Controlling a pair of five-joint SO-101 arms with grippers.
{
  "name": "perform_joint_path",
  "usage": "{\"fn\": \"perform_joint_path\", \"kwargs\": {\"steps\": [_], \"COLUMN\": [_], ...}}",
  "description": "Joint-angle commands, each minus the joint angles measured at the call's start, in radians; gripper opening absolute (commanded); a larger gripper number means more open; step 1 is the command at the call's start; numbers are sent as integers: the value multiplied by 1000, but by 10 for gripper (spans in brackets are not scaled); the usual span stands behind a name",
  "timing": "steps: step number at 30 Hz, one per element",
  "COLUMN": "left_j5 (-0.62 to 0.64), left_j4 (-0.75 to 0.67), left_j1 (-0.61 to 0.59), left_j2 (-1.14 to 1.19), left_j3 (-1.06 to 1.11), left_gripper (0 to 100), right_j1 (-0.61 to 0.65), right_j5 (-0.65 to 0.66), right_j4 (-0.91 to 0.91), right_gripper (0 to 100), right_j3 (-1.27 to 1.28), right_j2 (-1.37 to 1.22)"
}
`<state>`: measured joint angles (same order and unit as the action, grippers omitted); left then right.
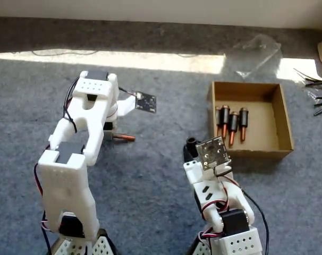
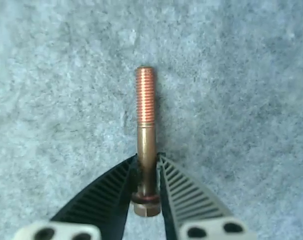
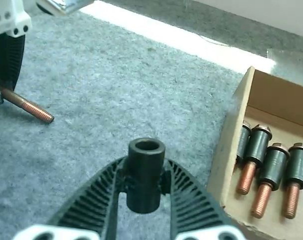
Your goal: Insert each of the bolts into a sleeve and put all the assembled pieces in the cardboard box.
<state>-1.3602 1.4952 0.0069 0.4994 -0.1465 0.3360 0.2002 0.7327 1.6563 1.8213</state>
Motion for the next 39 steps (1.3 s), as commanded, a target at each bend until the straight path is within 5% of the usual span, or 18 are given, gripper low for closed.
{"fn": "perform_joint_path", "kwargs": {"steps": [1,39], "left_j5": [-232,-230], "left_j4": [-6,-3], "left_j1": [21,18], "left_j2": [-7,76], "left_j3": [-5,-51], "left_gripper": [66,131], "right_j1": [-10,-12], "right_j5": [9,11], "right_j4": [-5,-5], "right_gripper": [3,3], "right_j3": [-5,-5], "right_j2": [10,10]}}
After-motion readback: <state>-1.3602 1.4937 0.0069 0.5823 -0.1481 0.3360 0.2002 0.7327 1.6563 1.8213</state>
